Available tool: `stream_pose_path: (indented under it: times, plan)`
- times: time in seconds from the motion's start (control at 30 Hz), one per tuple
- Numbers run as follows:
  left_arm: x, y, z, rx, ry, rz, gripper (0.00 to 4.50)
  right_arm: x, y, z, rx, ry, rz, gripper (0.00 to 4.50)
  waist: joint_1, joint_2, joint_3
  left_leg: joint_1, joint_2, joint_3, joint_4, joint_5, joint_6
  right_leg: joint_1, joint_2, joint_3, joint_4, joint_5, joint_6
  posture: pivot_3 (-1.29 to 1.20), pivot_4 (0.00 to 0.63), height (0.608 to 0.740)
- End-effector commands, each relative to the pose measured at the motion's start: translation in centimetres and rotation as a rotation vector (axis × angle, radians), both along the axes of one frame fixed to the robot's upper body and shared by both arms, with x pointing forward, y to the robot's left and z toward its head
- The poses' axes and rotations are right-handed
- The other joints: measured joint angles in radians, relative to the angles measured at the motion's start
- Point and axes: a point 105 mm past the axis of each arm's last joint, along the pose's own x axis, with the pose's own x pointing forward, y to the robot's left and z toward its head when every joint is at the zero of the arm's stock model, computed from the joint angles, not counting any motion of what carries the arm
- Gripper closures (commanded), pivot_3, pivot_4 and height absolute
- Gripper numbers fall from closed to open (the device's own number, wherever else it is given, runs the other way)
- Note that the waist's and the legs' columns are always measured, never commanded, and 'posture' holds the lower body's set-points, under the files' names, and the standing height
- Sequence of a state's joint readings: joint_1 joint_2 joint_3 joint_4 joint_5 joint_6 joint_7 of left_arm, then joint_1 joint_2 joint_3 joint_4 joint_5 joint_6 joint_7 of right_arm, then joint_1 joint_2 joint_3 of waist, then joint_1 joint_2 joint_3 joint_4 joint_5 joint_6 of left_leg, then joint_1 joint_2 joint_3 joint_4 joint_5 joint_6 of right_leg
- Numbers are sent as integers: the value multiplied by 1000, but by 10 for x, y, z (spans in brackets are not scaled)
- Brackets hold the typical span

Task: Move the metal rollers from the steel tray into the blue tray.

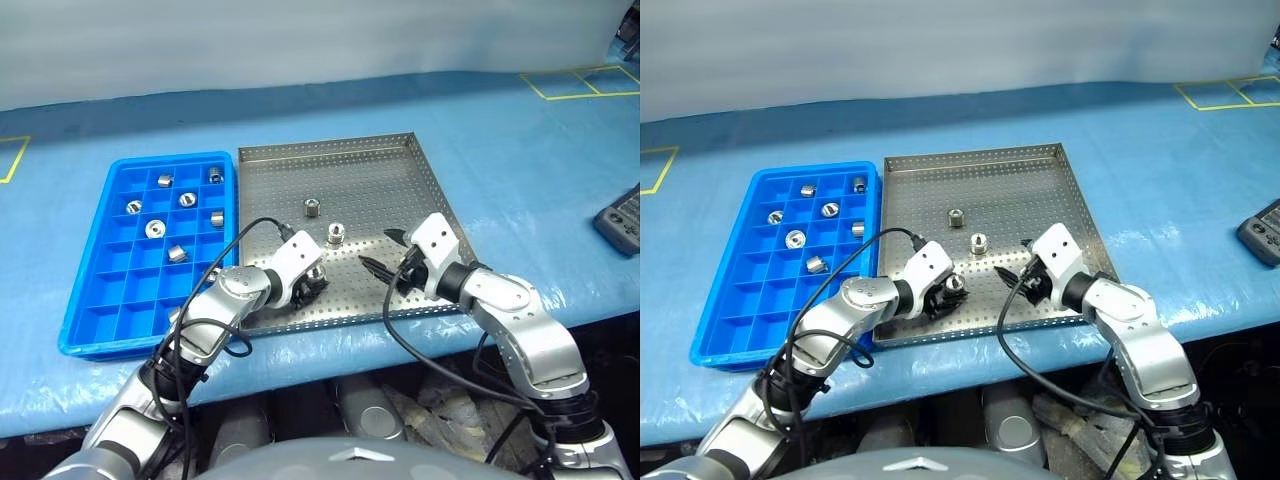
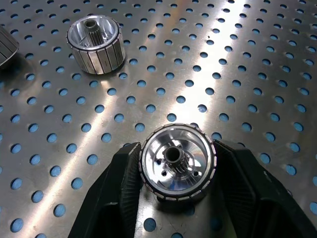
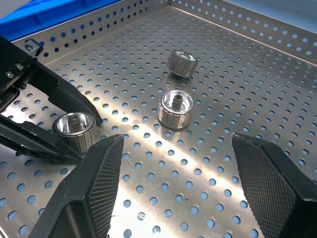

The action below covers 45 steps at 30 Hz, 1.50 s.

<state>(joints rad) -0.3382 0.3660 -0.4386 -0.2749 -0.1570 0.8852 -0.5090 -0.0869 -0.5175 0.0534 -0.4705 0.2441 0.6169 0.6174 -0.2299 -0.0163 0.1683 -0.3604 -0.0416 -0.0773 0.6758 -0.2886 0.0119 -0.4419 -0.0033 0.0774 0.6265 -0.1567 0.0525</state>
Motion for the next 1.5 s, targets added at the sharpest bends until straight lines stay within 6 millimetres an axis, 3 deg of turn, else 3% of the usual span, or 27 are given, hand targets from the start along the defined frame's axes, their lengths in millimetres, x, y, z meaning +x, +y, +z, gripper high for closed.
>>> stream_pose_path:
  times: [0.03, 0.47, 0.67, 0.9, 1.0, 1.13, 1.3, 1.5]
  plan:
    - [5, 2, 7, -13, -29, 18, 2774, -3, 4, 5, 13, -22, 35, 852, 0, 0, 0, 0, 0, 0, 1, 0, 0, 0, 0, 0, 0, 0, 0, -248, 150, 740]
    - [9, 11, 13, -20, -51, 60, 2774, -2, 14, -7, 15, 19, 94, 852, 5, 0, 0, -1, 0, 0, 5, -1, 2, 1, 0, 1, 0, 2, 3, -223, 150, 740]
    - [14, 24, 34, -69, -108, 119, 2774, -4, 20, -7, 20, 21, 138, 852, 12, 0, 0, -1, 0, 0, 5, -1, 2, 1, 0, 2, 0, 2, 3, -211, 150, 740]
    - [15, 66, 81, -136, -233, 266, 2774, -8, 29, -11, -4, 43, 240, 852, 27, -1, 0, -1, 0, 0, 5, -2, 3, 0, 0, 3, 0, 2, 3, -170, 150, 740]
    - [14, 108, 95, -99, -293, 442, 2774, -7, 39, -11, 20, 50, 283, 852, 40, -1, 1, -1, 0, 0, 5, -2, 3, 0, 0, 2, 0, 2, 3, -114, 150, 740]
    - [0, 156, 95, -2, -315, 637, 2774, -12, 55, -9, 59, 65, 388, 852, 64, -1, 1, 0, 1, -1, 5, -2, 3, -1, 0, 2, 1, 2, 3, -41, 150, 740]
    - [-11, 194, 95, 41, -341, 827, 2774, -12, 67, -7, 59, 67, 483, 852, 131, -3, 2, -1, 0, -2, 6, -2, 3, 0, -2, 1, 0, 2, 3, 29, 150, 740]
    - [-6, 207, 97, 25, -367, 938, 2774, -11, 77, -5, 60, 62, 532, 852, 202, -4, 2, -1, -1, -8, 6, -2, 2, 2, -4, -6, 0, 1, 1, 55, 150, 740]
